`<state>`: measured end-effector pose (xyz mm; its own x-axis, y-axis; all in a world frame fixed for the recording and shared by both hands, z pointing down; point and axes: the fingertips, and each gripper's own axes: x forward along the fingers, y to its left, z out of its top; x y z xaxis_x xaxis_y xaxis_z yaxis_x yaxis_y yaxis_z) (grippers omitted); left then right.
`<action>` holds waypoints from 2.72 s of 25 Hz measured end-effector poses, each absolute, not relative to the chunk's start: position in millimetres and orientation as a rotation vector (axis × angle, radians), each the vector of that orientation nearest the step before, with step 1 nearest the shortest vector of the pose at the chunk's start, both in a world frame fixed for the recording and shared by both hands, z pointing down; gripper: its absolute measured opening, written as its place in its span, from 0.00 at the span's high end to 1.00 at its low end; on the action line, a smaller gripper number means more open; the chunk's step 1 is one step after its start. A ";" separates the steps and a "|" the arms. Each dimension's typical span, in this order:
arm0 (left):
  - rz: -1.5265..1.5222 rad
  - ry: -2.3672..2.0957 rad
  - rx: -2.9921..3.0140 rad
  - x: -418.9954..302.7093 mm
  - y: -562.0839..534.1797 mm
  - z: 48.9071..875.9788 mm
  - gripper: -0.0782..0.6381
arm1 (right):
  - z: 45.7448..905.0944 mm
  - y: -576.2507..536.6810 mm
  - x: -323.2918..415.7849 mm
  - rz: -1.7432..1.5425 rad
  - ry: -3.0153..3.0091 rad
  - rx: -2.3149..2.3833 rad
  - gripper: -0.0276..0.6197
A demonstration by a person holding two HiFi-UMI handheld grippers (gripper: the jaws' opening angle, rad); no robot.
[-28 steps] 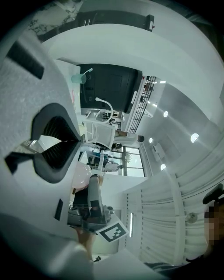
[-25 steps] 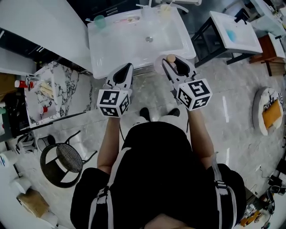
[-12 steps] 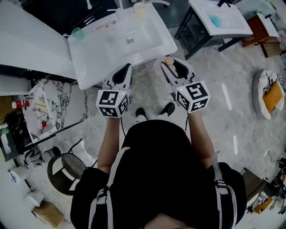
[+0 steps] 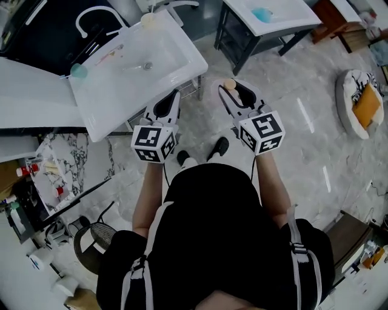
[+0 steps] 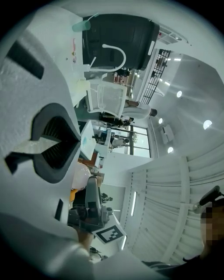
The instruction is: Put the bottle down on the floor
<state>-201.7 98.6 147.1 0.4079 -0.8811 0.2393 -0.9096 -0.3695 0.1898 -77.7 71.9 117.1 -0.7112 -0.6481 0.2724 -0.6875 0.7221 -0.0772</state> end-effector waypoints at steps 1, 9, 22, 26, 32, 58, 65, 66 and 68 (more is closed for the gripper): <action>0.143 -1.546 2.387 -192.2 95.2 147.0 0.87 | 116.7 69.4 -67.3 0.256 -2.697 1.081 0.74; 0.147 -1.459 2.442 -122.2 66.1 147.1 0.86 | 118.8 52.1 5.6 0.256 -2.662 1.177 0.74; 0.210 -1.351 2.468 -46.0 40.2 167.5 0.87 | 141.5 31.1 76.3 0.316 -2.614 1.243 0.74; 0.238 -1.331 2.471 -38.6 31.0 179.2 0.87 | 160.1 23.3 84.3 0.347 -2.591 1.243 0.74; 0.279 -1.285 2.482 -35.8 19.8 193.4 0.87 | 187.6 15.6 90.6 0.363 -2.543 1.280 0.74; 0.430 -1.045 2.454 14.1 -9.2 371.6 0.87 | 389.5 5.2 100.8 0.497 -2.510 1.112 0.75; 0.445 -1.084 2.389 20.3 -21.0 429.0 0.86 | 462.6 -2.3 98.0 0.519 -2.489 1.057 0.75; 0.452 -1.088 2.379 19.5 -21.8 437.7 0.86 | 471.4 -3.7 95.4 0.537 -2.490 1.059 0.74; 0.460 -1.097 2.363 18.9 -25.3 455.7 0.86 | 491.5 -5.5 92.7 0.559 -2.482 1.046 0.74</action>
